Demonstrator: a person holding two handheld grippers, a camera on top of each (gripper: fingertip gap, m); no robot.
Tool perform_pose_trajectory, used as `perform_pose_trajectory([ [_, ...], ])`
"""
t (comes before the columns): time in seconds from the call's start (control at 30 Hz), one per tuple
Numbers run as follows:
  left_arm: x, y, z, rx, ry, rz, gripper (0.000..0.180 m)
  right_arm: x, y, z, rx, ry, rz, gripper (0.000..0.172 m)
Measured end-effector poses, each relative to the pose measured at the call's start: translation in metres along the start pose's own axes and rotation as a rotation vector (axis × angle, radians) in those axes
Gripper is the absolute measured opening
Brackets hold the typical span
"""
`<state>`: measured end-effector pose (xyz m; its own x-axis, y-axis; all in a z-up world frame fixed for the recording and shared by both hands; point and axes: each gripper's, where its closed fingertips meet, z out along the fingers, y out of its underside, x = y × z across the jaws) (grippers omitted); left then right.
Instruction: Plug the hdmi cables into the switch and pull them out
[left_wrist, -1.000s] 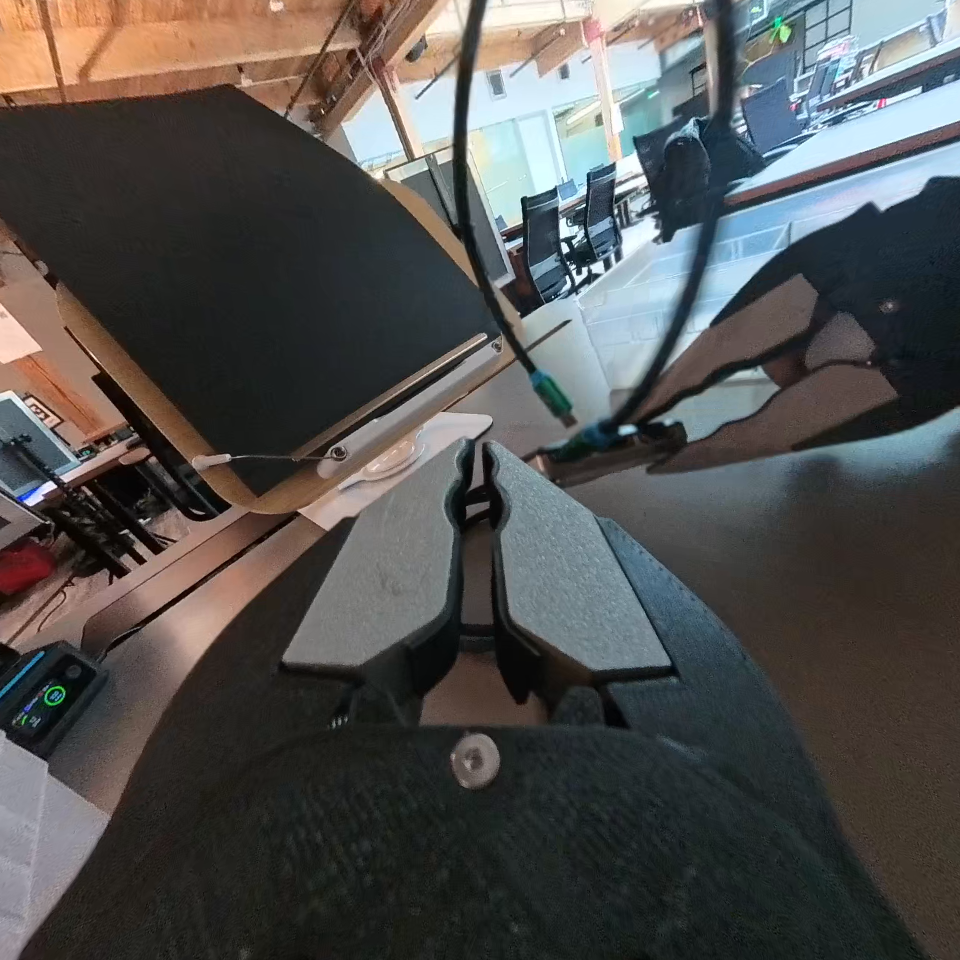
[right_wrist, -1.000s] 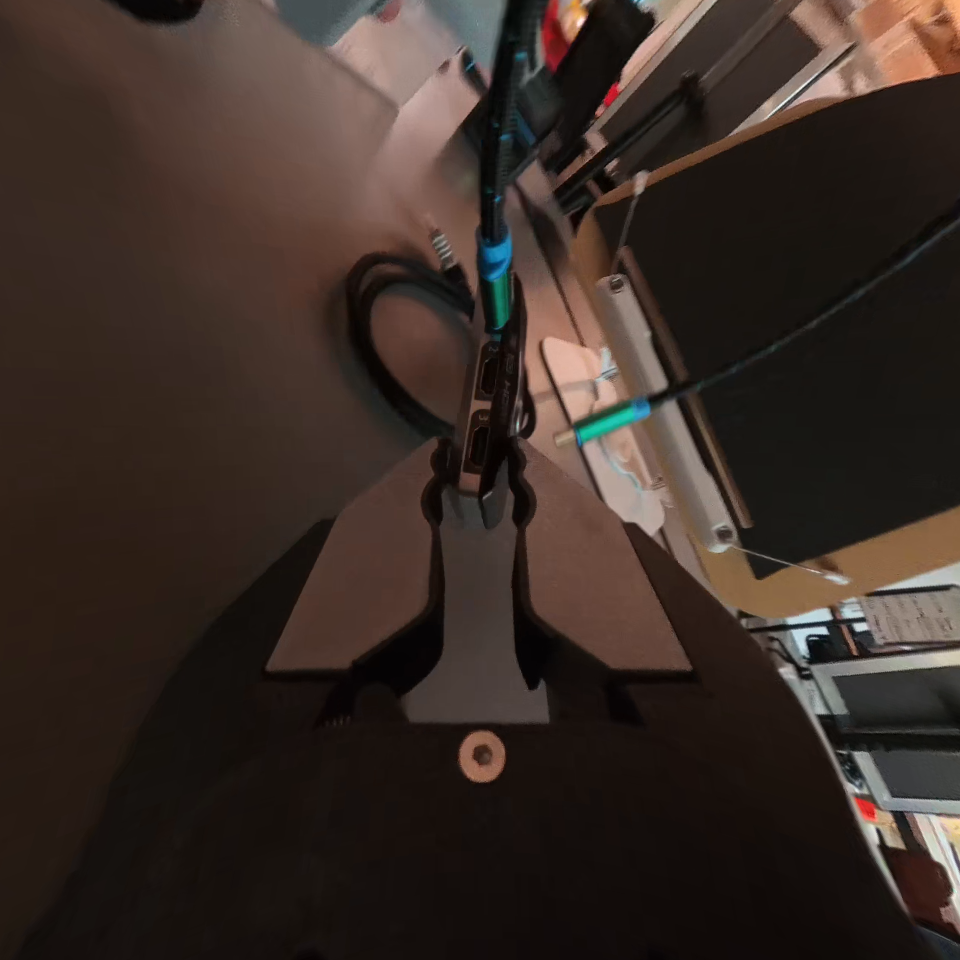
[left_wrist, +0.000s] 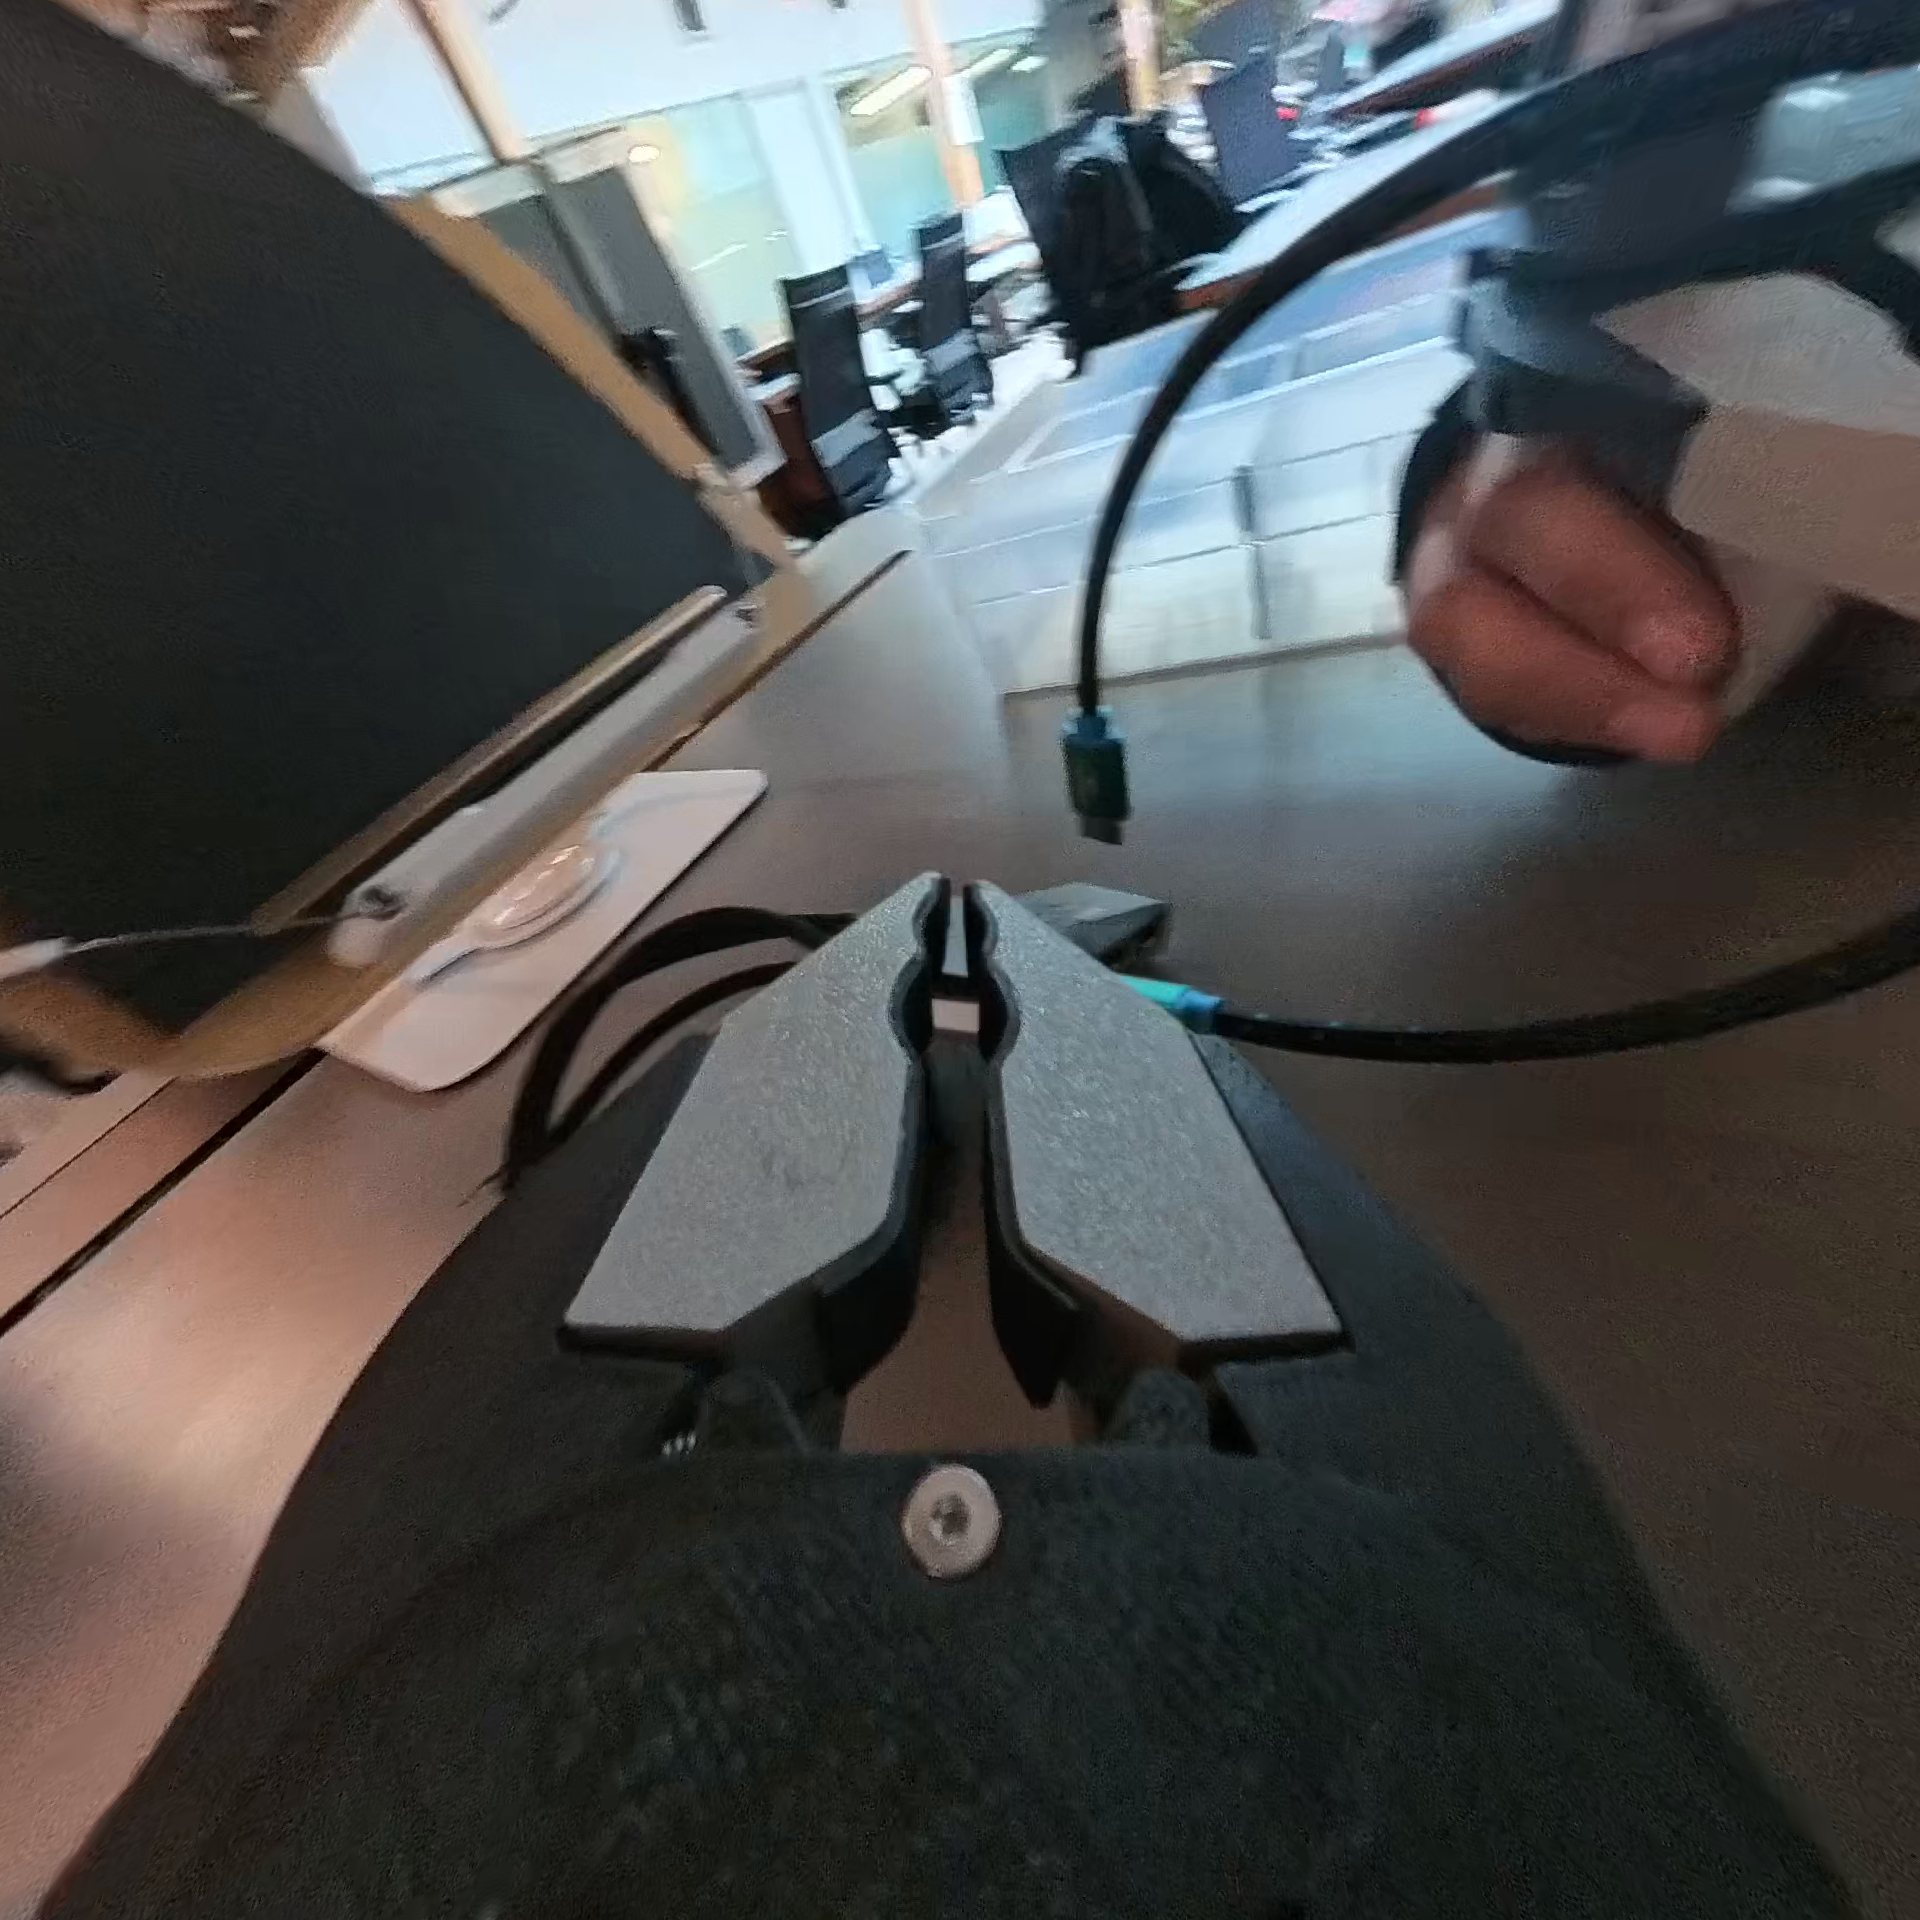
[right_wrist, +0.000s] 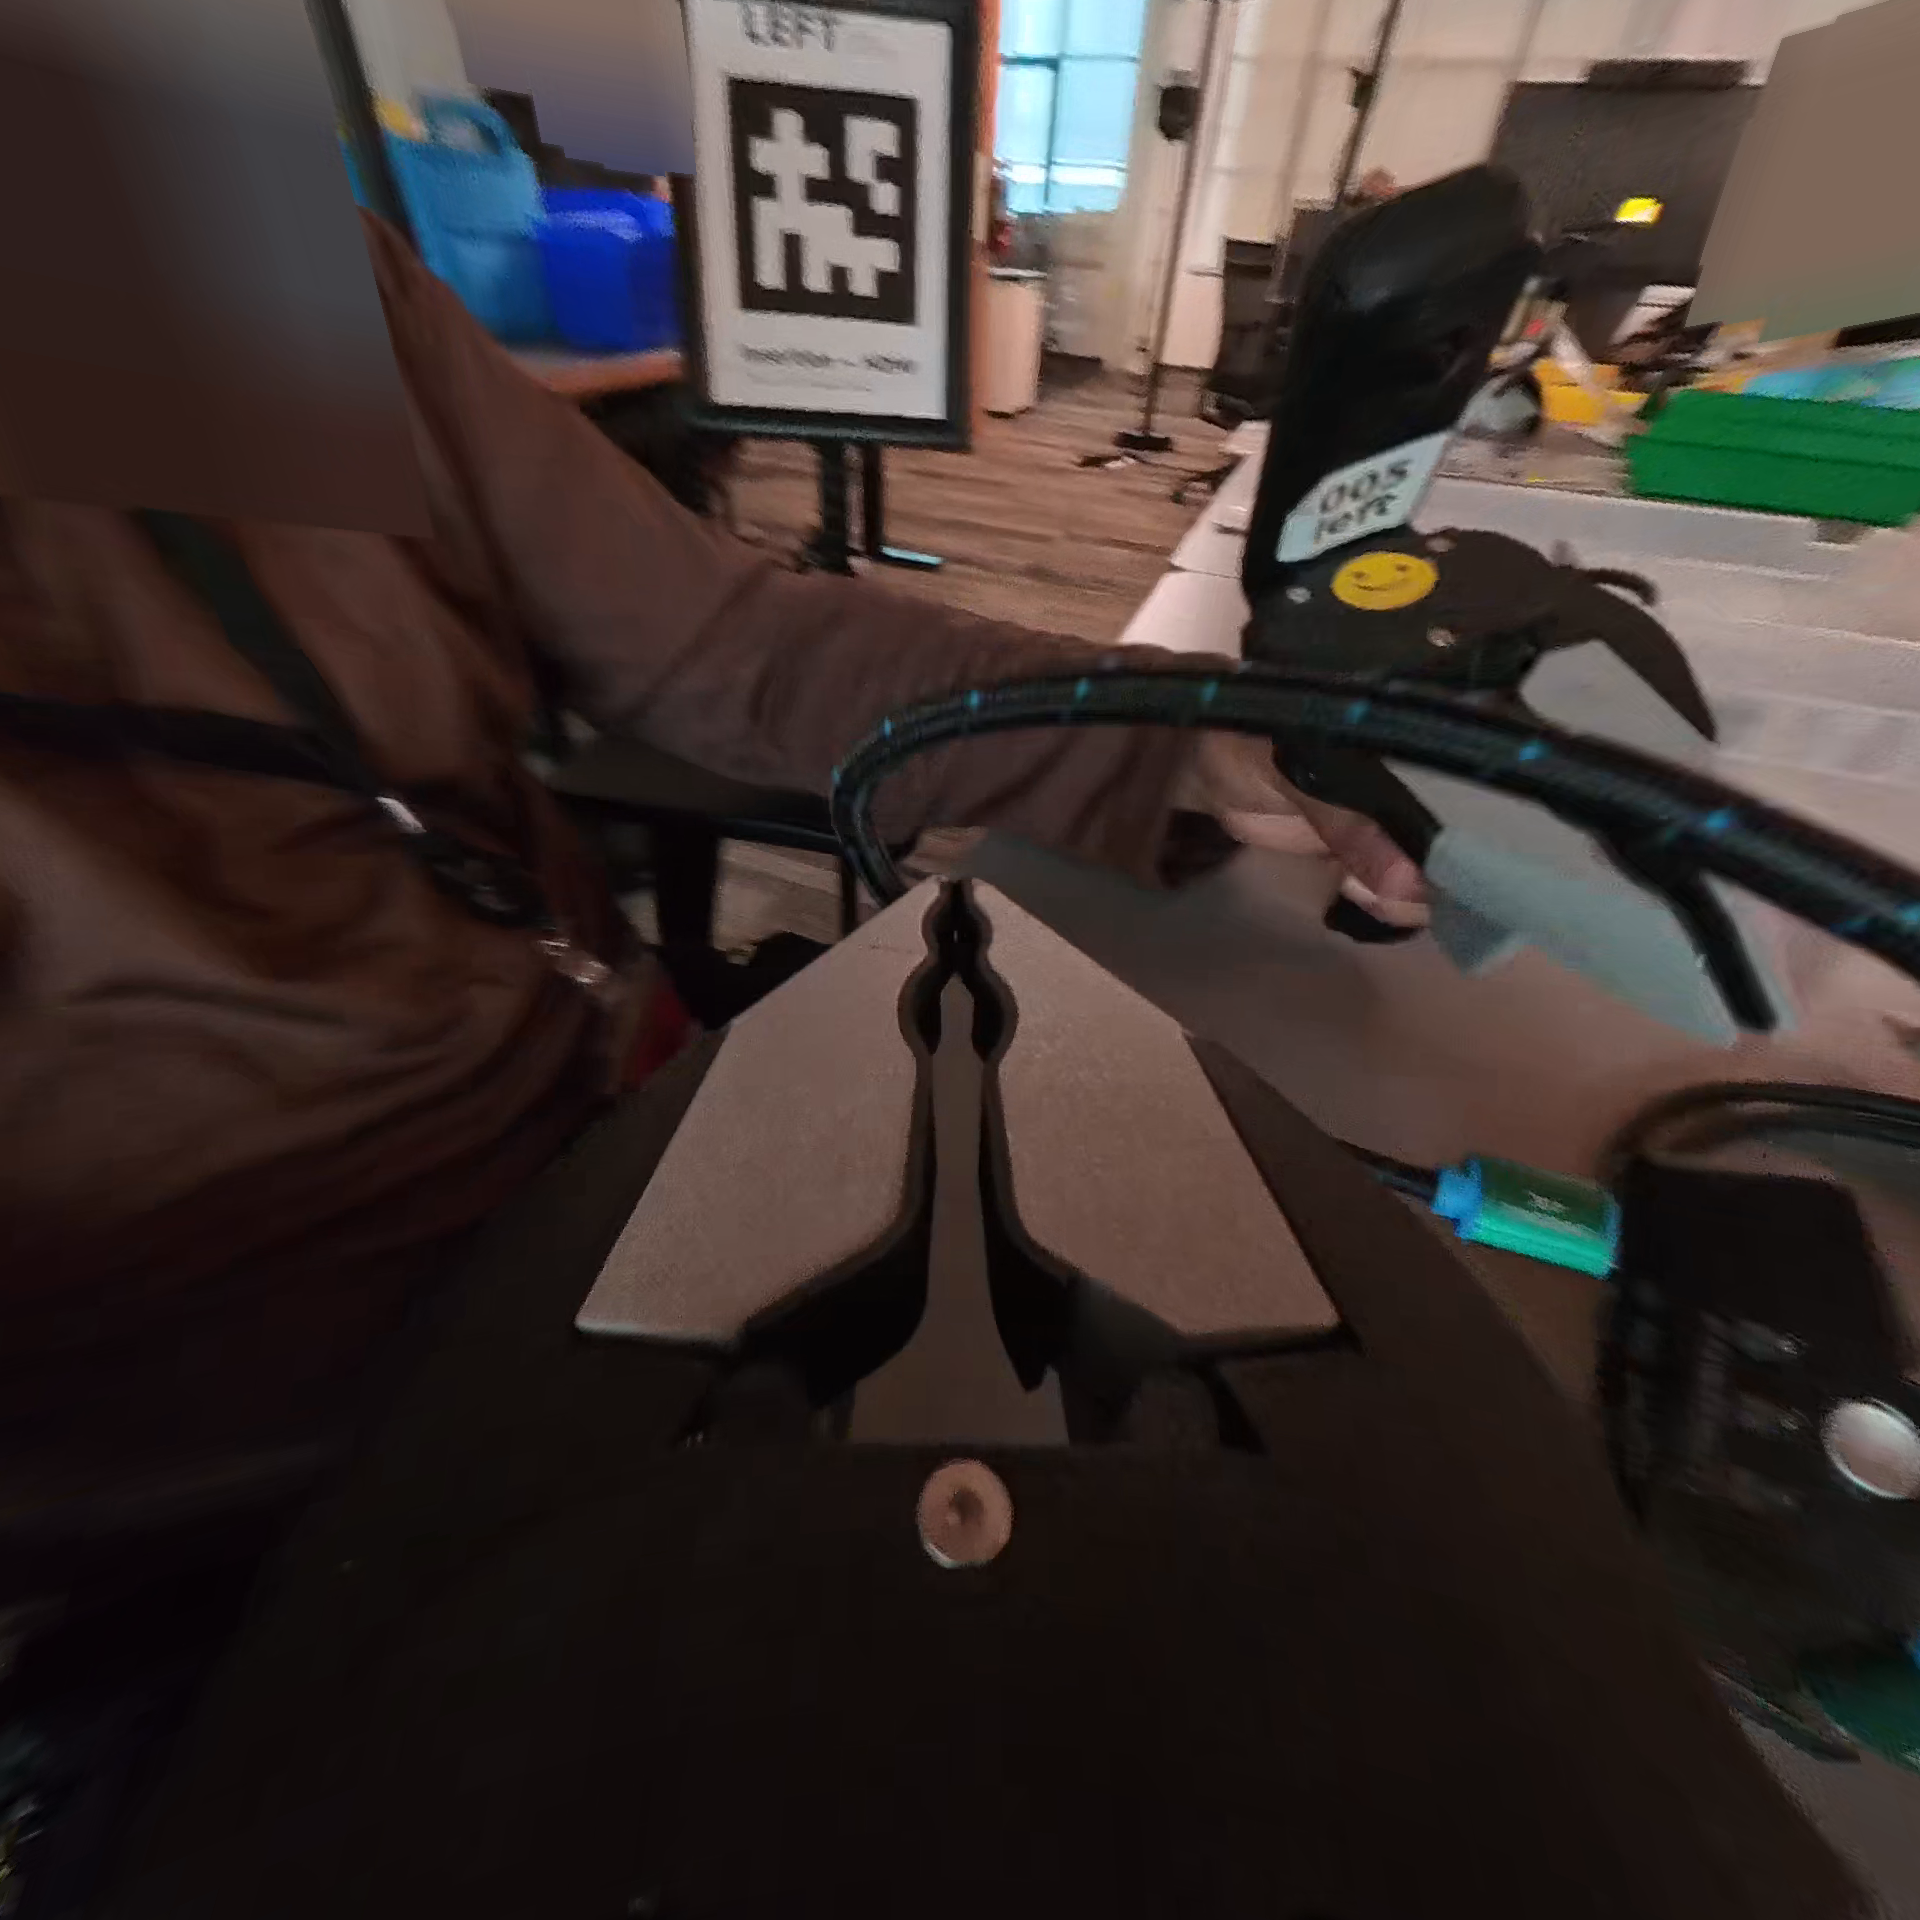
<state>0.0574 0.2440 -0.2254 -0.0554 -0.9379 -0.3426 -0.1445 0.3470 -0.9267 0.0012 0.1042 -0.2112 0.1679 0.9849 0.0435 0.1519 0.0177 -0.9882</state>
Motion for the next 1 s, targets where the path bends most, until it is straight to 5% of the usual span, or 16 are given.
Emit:
perform_pose_trajectory([
  [0.17, 0.047, 0.013, 0.01, -0.077, 0.157, 0.209, 0.002, -0.012, -0.002, 0.001, 0.003, -0.083, 0.022, 0.0],
  [0.43, 0.033, 0.062, 0.019, -0.359, 0.08, 0.367, 0.0, -0.024, -0.064, -0.043, 0.341, -0.101, -0.053, 0.0],
  [0.5, 0.027, 0.063, 0.019, -0.368, 0.049, 0.36, 0.0, 0.0, -0.065, -0.05, 0.354, 0.038, -0.025, 0.0],
  [0.67, 0.005, 0.055, 0.016, -0.331, -0.069, 0.302, 0.0, 0.104, -0.003, -0.06, 0.083, 0.622, 0.149, 0.005],
  [0.87, -0.042, 0.05, 0.003, -0.338, -0.323, 0.256, 0.0, 0.147, 0.052, -0.085, -0.152, 0.958, 0.239, 0.019],
  [1.0, -0.048, 0.048, 0.001, -0.313, -0.351, 0.216, 0.0, 0.163, 0.068, -0.108, -0.203, 1.13, 0.346, 0.035],
])
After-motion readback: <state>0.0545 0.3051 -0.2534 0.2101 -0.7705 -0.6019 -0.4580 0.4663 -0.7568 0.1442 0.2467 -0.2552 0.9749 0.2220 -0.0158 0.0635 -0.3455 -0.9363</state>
